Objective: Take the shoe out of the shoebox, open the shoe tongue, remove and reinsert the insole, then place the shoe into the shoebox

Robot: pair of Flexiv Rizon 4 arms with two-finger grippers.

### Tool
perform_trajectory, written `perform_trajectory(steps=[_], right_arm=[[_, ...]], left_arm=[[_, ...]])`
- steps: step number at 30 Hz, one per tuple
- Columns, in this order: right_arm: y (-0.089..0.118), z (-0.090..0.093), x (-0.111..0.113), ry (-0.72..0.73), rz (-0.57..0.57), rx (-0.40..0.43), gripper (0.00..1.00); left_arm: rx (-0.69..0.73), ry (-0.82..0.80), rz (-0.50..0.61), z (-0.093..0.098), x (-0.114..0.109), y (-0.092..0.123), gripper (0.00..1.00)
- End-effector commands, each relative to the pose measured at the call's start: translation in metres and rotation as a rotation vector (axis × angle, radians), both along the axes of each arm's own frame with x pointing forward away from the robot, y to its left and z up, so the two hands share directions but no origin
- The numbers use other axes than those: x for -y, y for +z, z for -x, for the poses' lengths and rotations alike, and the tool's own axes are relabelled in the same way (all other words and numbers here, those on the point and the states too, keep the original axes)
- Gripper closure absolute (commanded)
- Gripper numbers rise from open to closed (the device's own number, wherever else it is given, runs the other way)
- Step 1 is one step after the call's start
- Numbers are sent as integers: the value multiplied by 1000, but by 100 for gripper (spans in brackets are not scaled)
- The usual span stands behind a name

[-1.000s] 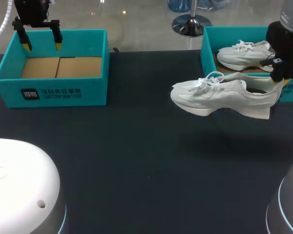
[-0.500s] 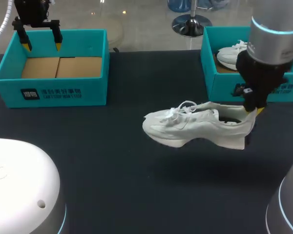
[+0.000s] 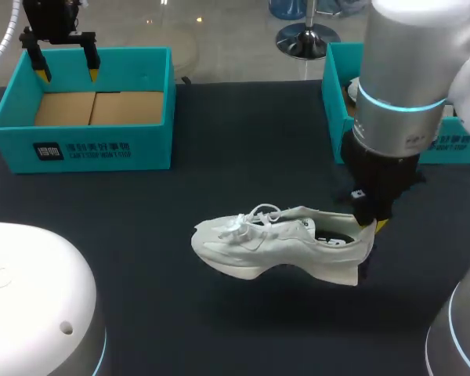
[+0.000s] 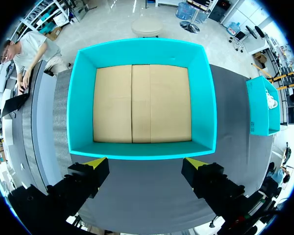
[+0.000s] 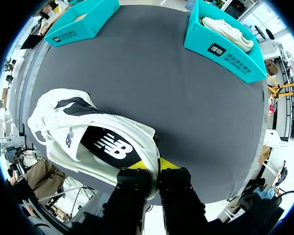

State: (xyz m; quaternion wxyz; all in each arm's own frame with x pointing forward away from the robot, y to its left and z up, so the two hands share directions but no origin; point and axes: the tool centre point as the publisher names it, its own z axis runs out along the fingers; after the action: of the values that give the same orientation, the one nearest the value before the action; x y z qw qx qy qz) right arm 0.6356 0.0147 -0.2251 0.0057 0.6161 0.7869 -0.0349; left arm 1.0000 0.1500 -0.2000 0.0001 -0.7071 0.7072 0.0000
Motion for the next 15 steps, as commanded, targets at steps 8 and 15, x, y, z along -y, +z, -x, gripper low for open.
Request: perform_trajectory(steps=[8,15], right_arm=[[-1,-9,-10,-1,17,-21,100],[-1,-13,-12,2,18,-21,100]], left_arm=[[0,0,0,0,0,0,0],[0,0,0,0,0,0,0]])
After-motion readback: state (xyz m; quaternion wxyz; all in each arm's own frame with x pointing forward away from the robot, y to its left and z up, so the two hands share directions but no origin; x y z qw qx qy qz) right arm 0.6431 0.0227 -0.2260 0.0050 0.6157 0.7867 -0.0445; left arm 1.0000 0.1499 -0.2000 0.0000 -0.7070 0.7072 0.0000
